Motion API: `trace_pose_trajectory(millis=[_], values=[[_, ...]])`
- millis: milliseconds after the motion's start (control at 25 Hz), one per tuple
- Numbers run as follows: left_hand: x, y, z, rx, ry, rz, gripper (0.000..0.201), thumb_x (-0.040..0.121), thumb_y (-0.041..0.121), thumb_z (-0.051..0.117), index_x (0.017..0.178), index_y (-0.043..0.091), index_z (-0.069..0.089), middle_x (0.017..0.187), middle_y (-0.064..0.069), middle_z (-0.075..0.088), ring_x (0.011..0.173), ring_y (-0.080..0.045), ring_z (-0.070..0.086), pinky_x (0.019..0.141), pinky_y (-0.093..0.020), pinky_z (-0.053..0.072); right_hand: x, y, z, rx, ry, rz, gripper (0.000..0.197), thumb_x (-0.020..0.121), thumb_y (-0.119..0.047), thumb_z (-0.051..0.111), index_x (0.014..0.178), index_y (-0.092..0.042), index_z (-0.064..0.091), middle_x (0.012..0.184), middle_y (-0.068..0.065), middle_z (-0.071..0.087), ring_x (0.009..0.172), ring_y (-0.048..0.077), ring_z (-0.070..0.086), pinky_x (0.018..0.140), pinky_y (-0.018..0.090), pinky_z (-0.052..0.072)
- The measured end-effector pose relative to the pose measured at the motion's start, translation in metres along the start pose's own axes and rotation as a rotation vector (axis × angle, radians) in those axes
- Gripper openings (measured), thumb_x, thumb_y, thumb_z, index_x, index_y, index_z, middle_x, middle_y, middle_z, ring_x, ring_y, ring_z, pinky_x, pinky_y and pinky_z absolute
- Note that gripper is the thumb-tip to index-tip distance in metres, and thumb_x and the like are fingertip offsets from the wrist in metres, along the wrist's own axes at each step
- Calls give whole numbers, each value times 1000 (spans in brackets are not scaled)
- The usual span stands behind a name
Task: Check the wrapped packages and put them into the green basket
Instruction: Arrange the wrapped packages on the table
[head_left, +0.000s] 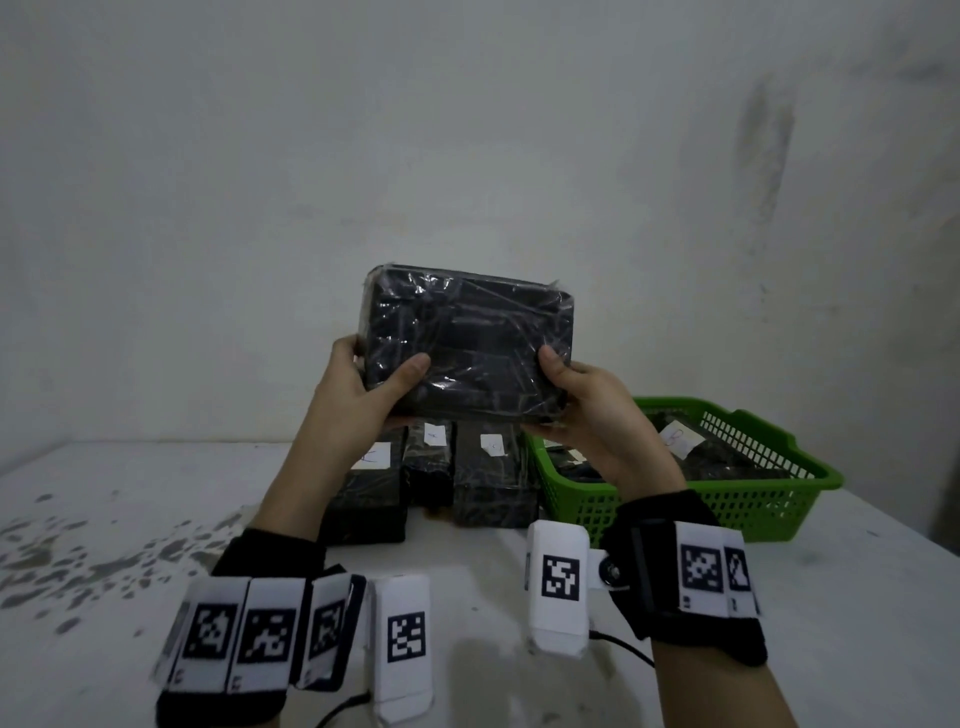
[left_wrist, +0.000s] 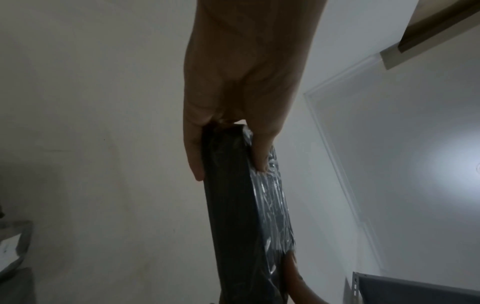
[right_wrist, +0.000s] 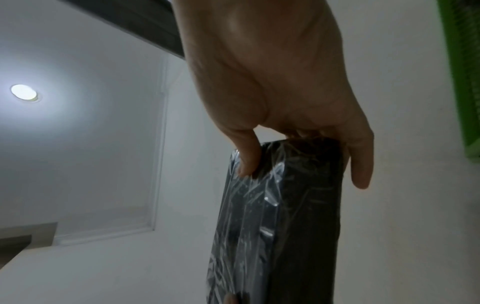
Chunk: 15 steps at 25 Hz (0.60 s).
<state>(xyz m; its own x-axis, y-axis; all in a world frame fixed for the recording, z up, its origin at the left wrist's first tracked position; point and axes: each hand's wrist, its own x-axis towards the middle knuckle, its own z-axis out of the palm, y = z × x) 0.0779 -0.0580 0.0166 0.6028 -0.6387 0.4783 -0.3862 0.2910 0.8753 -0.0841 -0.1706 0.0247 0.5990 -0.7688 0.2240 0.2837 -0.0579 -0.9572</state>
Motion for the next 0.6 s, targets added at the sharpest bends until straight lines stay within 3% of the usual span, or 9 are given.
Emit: trace_pose_trajectory(millis=[160,320,440,600], values=[[1,1,0,-47,-26,-44,46,80,26,66,114,13,38,97,0,59,67,-3,67,65,-23,58,-1,-2,0,-80,39,-24,29,92,-28,54,109,-5,56,94,5,67,85,17,63,66,28,51],[1,1,0,3,-25,-78,53,74,34,70,112,10,42,104,-6,61,80,-10,67,64,-25,59,-1,-4,-4,-133,65,-34,34,89,-31,56,111,-5,58,94,4,68,84,17,64,72,30,51],[-2,2,5,72,-2,-49,45,81,33,66,111,10,41,87,6,56,64,1,63,54,-13,47,-1,-4,-4,-146,54,-56,37,90,-29,56,117,-4,55,100,7,67,87,18,64,75,31,51],[-4,6,7,72,-20,-30,34,92,20,53,111,13,26,81,7,47,70,-8,53,45,-4,41,-2,-4,0,-150,59,-71,31,92,-26,53,116,-8,54,96,3,66,82,14,63,71,28,51]])
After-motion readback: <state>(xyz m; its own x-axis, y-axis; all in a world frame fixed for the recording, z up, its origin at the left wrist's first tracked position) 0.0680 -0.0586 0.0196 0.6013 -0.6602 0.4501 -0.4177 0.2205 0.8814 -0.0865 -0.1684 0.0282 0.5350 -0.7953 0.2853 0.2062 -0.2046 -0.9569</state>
